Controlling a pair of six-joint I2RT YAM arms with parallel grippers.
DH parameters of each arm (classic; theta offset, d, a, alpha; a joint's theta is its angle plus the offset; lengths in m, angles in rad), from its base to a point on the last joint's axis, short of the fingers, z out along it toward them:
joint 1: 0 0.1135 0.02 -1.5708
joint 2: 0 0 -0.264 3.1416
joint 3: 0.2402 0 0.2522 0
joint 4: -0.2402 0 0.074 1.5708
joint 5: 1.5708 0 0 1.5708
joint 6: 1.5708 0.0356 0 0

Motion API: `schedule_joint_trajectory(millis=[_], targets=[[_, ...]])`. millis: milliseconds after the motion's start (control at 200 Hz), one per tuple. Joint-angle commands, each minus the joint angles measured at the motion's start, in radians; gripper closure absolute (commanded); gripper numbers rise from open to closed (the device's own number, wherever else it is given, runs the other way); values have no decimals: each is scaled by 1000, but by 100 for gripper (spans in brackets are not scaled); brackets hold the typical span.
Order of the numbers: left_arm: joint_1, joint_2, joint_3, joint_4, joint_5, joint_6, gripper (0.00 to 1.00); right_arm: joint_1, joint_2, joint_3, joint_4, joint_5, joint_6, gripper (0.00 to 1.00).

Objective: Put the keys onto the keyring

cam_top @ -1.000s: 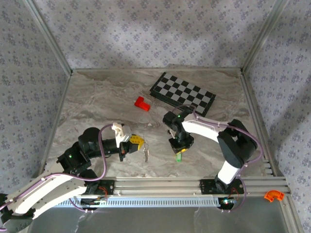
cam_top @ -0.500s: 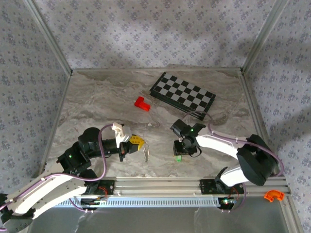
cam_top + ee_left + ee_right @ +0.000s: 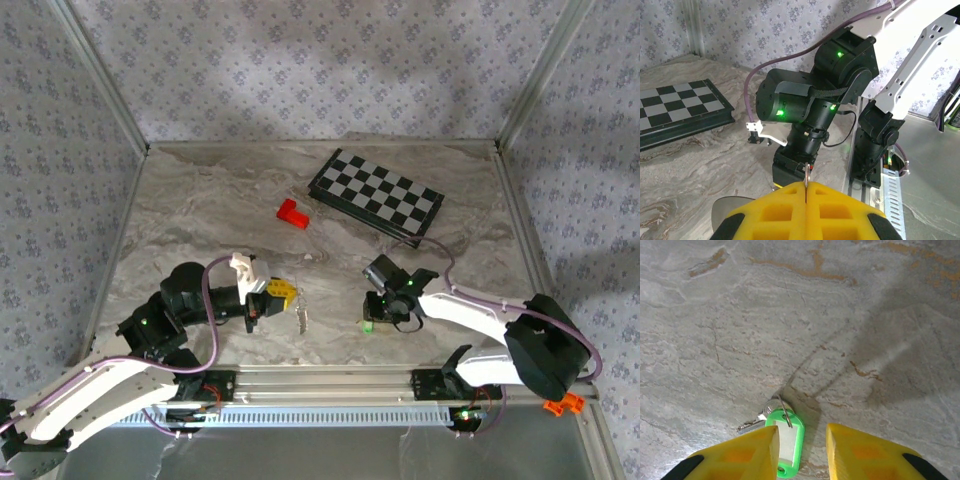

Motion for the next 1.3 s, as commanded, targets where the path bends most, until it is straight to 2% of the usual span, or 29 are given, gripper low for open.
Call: schedule_joint_trajectory(millis=[0, 315, 925, 1035, 1189, 1294], targets=[[8, -11, 51, 43, 27, 14, 100, -6, -7, -2, 30, 12, 10, 69], [8, -19, 47, 48, 27, 12, 100, 1, 45, 41, 17, 12, -22, 75], [8, -37, 37, 53, 27, 8, 100, 27, 98, 115, -56, 45, -66, 97], [8, -39, 34, 52, 27, 7, 100, 33, 109, 144, -102, 53, -94, 98], [8, -49, 26, 59, 24, 5, 100, 30, 167, 229, -302, 25, -133, 100], [8, -45, 25, 64, 24, 8, 100, 30, 253, 355, -468, 31, -266, 100]])
